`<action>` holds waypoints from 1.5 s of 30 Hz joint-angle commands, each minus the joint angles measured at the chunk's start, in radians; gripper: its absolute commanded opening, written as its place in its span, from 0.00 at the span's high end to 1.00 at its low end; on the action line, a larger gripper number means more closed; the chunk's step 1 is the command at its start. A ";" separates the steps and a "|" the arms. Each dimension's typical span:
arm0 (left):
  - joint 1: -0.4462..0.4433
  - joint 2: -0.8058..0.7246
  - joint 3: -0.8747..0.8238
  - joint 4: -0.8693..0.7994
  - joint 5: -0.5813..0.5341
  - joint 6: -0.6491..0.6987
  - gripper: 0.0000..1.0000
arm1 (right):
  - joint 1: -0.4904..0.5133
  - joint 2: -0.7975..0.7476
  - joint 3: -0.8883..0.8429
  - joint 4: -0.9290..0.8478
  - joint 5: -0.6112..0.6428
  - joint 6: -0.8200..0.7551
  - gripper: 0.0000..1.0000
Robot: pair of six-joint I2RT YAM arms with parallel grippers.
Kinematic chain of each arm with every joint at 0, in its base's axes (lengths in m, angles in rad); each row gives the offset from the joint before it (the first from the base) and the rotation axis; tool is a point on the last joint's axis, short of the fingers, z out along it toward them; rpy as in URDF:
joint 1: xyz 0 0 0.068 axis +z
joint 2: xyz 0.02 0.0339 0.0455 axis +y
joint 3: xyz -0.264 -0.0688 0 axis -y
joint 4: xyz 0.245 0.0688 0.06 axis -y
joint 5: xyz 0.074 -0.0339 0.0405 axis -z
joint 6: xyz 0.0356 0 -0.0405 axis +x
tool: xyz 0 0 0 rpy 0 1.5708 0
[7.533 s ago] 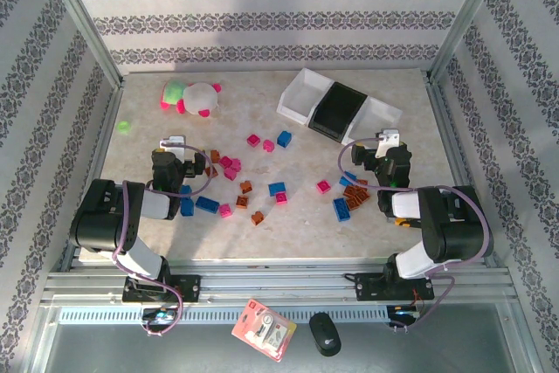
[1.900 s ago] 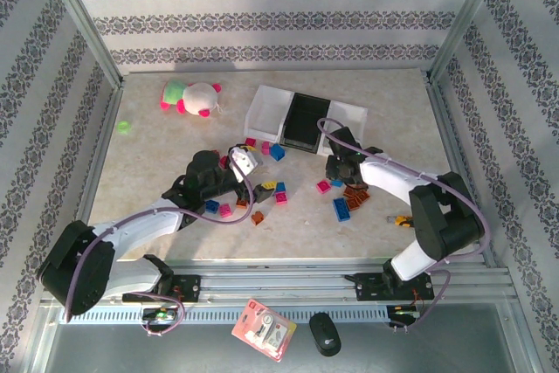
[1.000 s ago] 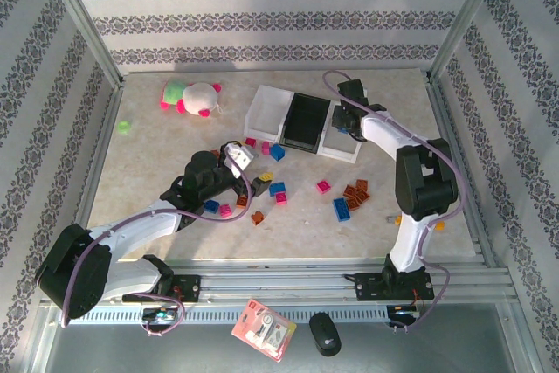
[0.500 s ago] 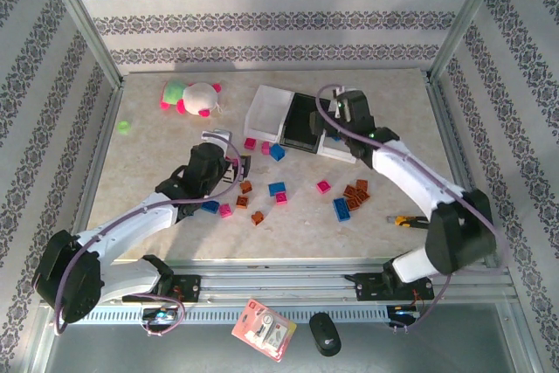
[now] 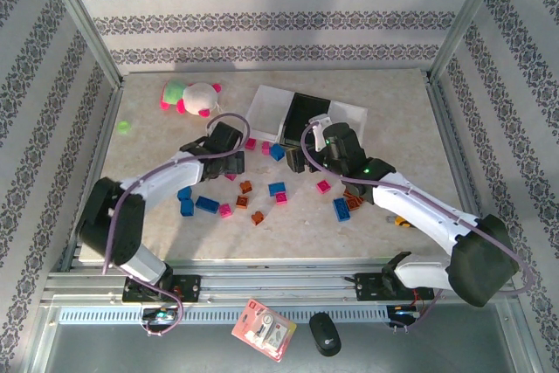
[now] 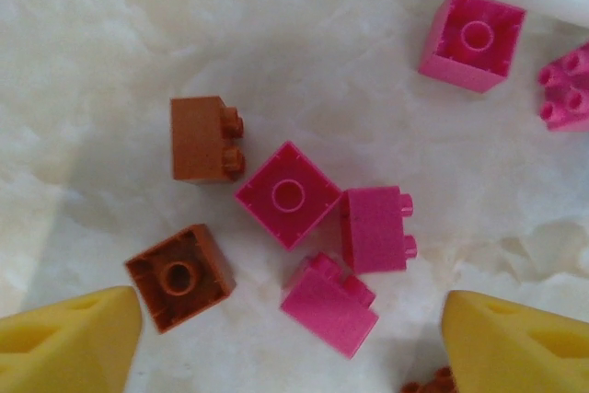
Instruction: Sort the legos into containers by color
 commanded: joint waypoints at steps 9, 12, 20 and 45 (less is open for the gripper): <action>0.013 0.196 0.165 -0.095 0.117 -0.077 0.51 | 0.008 0.035 0.014 0.041 -0.002 -0.026 0.02; 0.012 0.221 0.187 -0.087 0.137 -0.077 0.56 | 0.009 0.043 0.017 0.043 -0.003 -0.027 0.02; 0.012 0.271 0.212 -0.085 0.142 -0.084 0.59 | 0.009 0.058 0.022 0.046 -0.007 -0.029 0.02; 0.011 0.223 0.361 -0.099 0.193 -0.007 0.85 | 0.009 -0.051 -0.020 0.058 0.006 0.005 0.02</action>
